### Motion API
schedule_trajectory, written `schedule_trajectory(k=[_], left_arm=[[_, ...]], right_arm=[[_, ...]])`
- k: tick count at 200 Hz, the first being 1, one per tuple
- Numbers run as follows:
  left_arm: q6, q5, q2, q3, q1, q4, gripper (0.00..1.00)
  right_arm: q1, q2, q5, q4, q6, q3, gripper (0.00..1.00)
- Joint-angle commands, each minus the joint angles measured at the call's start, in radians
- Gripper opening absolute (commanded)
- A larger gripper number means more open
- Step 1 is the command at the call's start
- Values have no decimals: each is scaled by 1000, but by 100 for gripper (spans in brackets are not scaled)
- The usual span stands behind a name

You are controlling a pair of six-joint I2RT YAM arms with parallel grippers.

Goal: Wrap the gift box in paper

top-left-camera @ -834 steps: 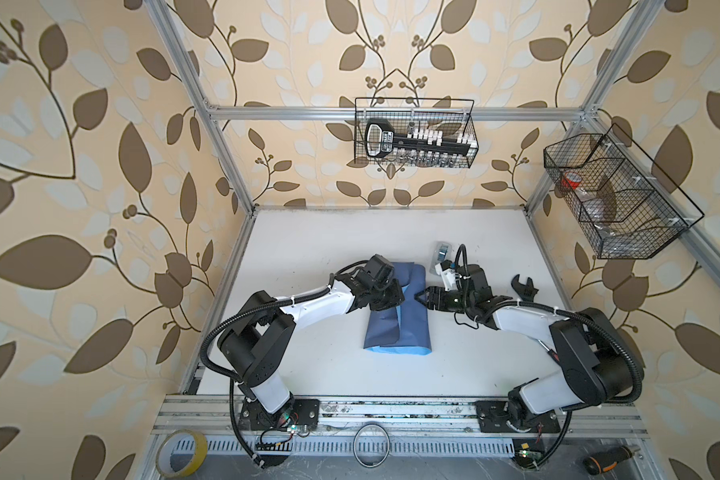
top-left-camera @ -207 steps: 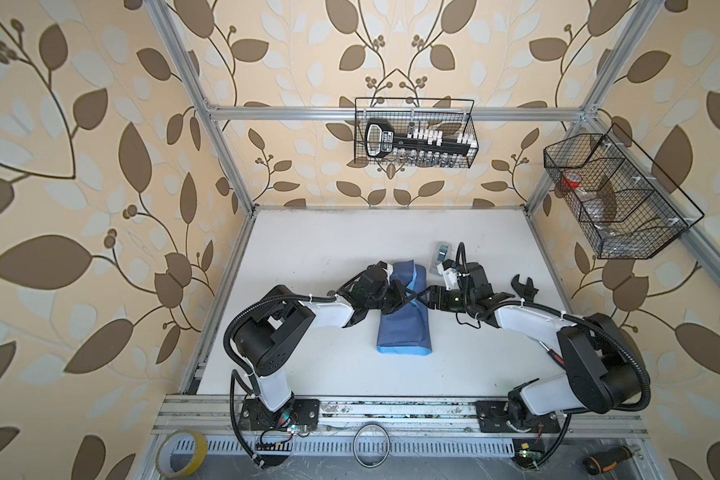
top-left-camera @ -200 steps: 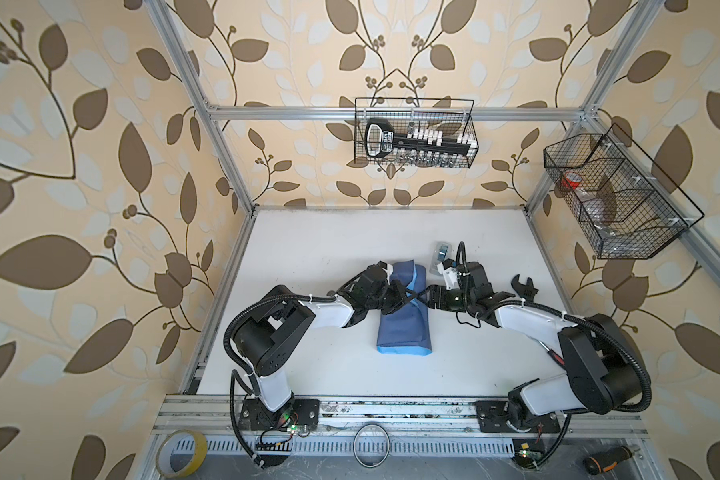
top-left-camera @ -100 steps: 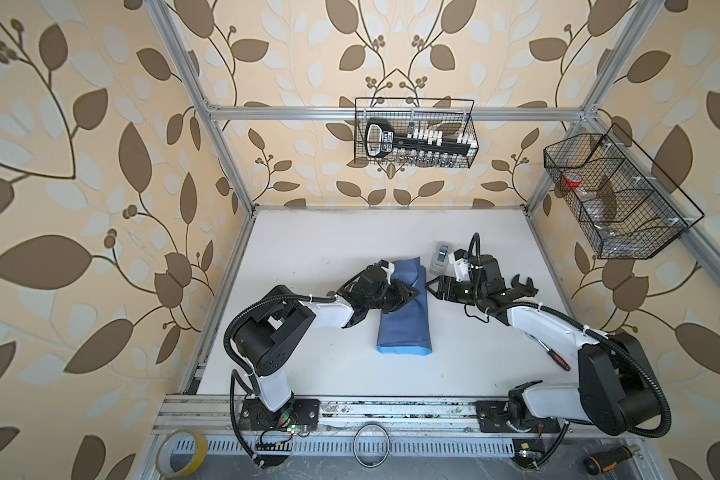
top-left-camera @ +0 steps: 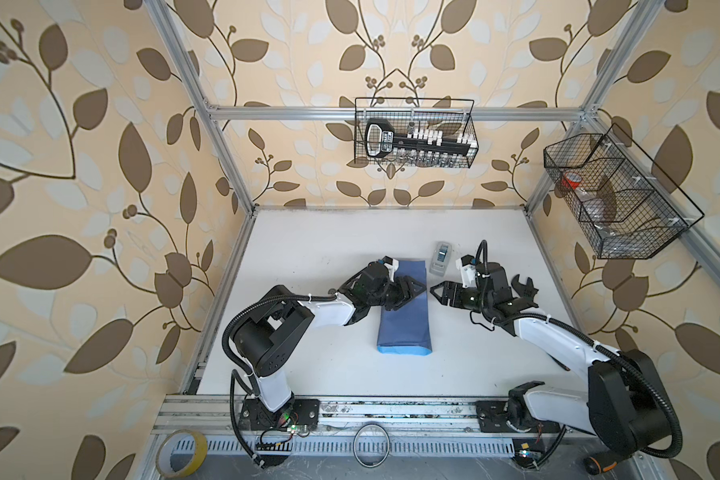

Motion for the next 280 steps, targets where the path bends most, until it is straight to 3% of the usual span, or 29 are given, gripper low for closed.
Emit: schedule_trajectory(k=[1, 60, 149, 185, 205, 240, 280], left_arm=[[28, -32, 42, -34, -14, -221, 65], [31, -41, 28, -39, -13, -224, 66], [124, -63, -55, 71, -11, -337, 67], [294, -216, -225, 105, -3, -547, 72], [362, -278, -297, 83, 45, -658, 78], [453, -149, -257, 105, 171, -778, 81], [566, -73, -164, 173, 183, -819, 87]], right_arm=[[19, 38, -50, 84, 22, -9, 82], [39, 185, -70, 170, 49, 21, 84], [2, 239, -66, 209, 36, -89, 72], [2, 248, -69, 221, 36, -94, 70], [4, 250, -73, 227, 38, -94, 69], [12, 252, -76, 233, 41, -89, 68], [14, 254, -77, 230, 42, -83, 67]])
